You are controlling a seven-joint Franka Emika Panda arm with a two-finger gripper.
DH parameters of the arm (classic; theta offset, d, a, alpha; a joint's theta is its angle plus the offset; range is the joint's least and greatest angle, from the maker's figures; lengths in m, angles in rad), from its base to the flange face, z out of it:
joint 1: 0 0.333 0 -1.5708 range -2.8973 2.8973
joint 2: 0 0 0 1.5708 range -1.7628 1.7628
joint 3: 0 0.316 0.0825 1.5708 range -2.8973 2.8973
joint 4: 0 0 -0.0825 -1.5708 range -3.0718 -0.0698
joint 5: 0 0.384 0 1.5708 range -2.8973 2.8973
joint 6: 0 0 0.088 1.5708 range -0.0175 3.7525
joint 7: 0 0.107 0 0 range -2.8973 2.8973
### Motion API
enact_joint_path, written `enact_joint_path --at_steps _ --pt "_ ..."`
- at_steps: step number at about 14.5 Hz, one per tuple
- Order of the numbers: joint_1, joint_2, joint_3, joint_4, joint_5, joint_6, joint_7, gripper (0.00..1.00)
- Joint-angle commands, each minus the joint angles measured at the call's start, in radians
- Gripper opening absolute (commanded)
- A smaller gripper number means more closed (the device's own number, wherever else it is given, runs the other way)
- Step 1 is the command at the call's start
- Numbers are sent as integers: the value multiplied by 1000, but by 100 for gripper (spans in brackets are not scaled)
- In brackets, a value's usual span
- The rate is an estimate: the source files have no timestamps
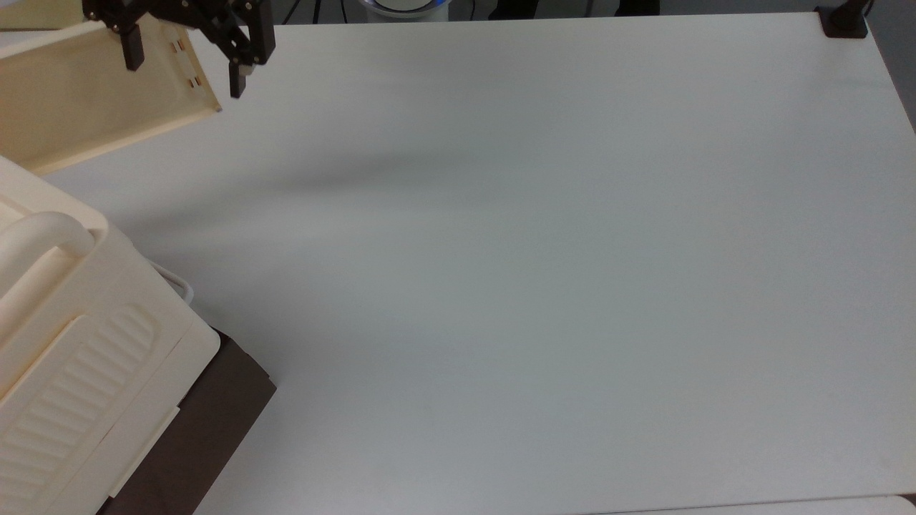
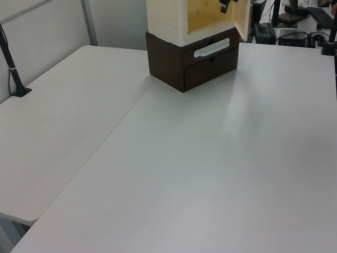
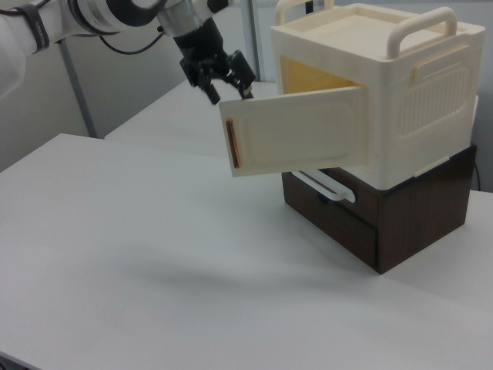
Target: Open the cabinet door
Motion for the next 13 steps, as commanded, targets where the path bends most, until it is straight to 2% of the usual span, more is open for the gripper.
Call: enact_joint_path --at_steps 1,2,4,7,13 --pt "-35 -35 -6 -38 27 -91 -36 100" --pt "-49 -38 -5 -45 38 -92 -35 100" --pt "-65 -55 -6 -55 104 -94 -32 100" --pt "-75 -100 1 -120 150 -92 -30 100" --pt "32 -106 61 -172 152 -92 102 100"
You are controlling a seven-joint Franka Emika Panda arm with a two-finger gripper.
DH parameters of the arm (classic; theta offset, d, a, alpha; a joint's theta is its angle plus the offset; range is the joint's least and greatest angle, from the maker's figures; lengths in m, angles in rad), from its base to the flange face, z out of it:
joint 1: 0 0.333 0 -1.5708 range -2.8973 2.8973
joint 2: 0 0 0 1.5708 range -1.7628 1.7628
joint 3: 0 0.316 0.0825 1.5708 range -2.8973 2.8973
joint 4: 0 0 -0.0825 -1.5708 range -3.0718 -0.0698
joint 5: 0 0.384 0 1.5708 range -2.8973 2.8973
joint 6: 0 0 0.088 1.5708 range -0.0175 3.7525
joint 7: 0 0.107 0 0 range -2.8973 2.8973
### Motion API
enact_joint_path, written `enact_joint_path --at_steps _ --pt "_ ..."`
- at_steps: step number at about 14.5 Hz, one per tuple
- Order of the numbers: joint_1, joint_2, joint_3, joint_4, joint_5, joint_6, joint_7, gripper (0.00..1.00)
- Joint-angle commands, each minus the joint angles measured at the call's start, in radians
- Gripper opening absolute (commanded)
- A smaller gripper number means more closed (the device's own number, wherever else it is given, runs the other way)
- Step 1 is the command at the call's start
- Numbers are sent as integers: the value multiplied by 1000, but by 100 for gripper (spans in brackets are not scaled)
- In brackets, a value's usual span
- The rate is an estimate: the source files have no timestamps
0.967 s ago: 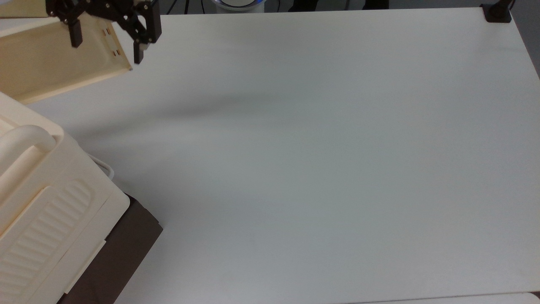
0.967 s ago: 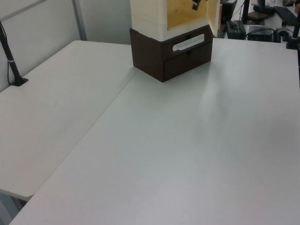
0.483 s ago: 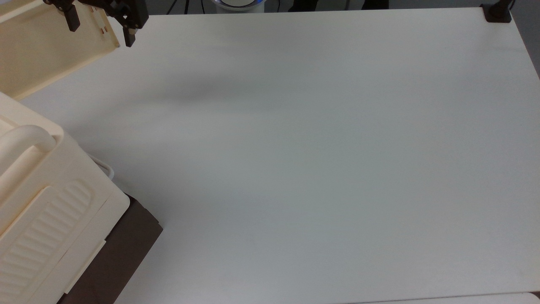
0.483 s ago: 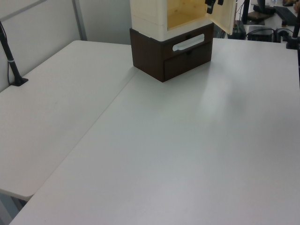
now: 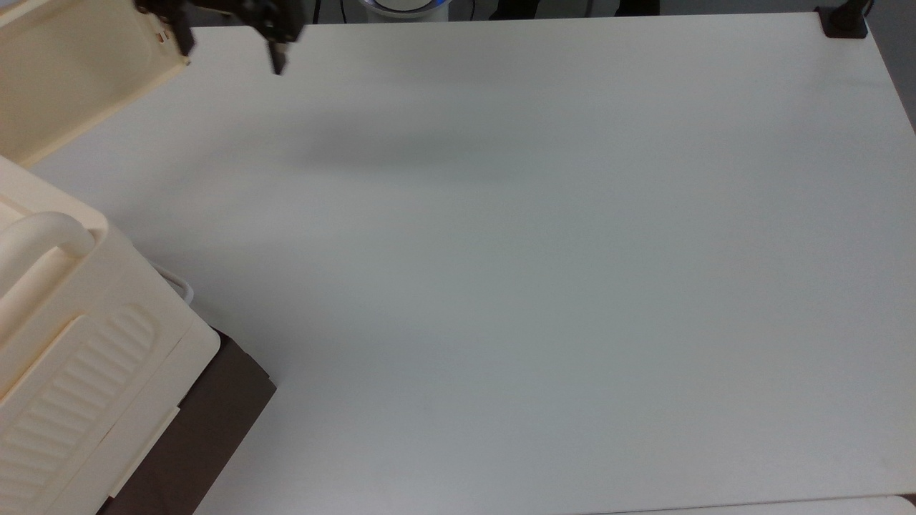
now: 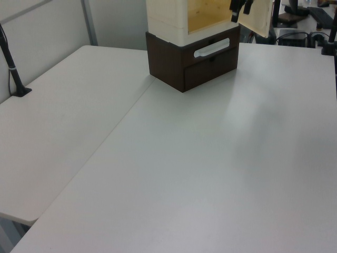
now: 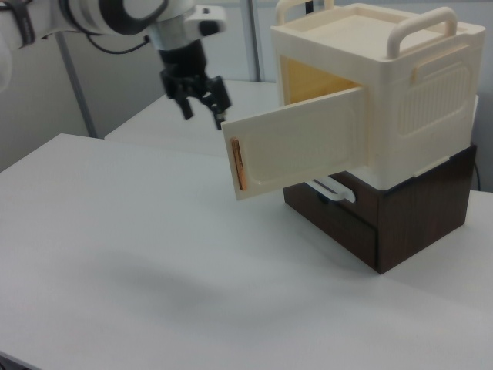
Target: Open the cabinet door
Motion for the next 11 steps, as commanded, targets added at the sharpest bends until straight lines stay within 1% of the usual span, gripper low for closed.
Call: enact_joint_path --at_steps 1,2,3,5,11 --pt "86 -49 31 -87 7 -7 67 100" --pt "115 -58 31 -108 6 -9 94 100" --pt "128 -67 31 -130 -2 -7 130 100" --pt "157 -75 31 -144 -4 -10 139 100" --pt "152 -72 31 -142 -5 -26 138 100"
